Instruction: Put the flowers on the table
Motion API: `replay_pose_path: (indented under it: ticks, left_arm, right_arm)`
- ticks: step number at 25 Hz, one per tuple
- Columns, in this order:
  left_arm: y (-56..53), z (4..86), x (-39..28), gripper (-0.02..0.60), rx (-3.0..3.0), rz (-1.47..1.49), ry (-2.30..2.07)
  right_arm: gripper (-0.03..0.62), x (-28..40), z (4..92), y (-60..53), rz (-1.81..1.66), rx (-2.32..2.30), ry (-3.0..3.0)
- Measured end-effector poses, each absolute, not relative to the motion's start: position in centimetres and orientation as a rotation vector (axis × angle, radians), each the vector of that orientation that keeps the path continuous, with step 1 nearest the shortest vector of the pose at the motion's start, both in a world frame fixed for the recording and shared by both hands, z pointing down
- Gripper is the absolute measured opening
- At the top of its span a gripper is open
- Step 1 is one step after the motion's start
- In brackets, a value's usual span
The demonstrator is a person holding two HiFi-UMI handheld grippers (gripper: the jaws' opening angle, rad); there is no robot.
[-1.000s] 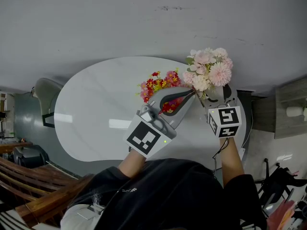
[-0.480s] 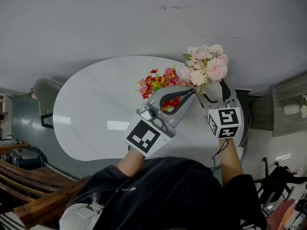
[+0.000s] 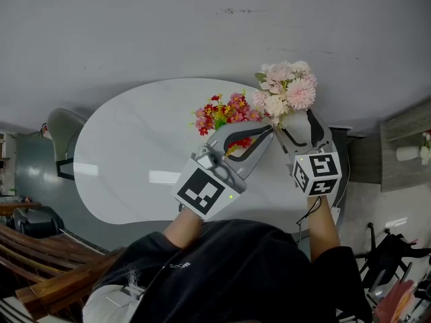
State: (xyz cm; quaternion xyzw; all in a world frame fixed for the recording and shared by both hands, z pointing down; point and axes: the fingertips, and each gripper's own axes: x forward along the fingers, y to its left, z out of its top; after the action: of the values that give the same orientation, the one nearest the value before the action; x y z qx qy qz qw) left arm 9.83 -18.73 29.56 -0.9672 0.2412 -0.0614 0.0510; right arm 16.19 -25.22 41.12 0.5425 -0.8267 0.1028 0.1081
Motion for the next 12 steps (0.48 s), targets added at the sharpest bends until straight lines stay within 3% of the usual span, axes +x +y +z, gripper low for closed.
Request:
replay_pose_path:
  ticks: [12]
  left_arm:
    - [-17.1, 29.0, 10.0, -0.002, -2.946, -0.178, 0.745]
  right_arm:
    - [0.355, 16.8, 40.0, -23.3, 0.317, 1.637, -2.466]
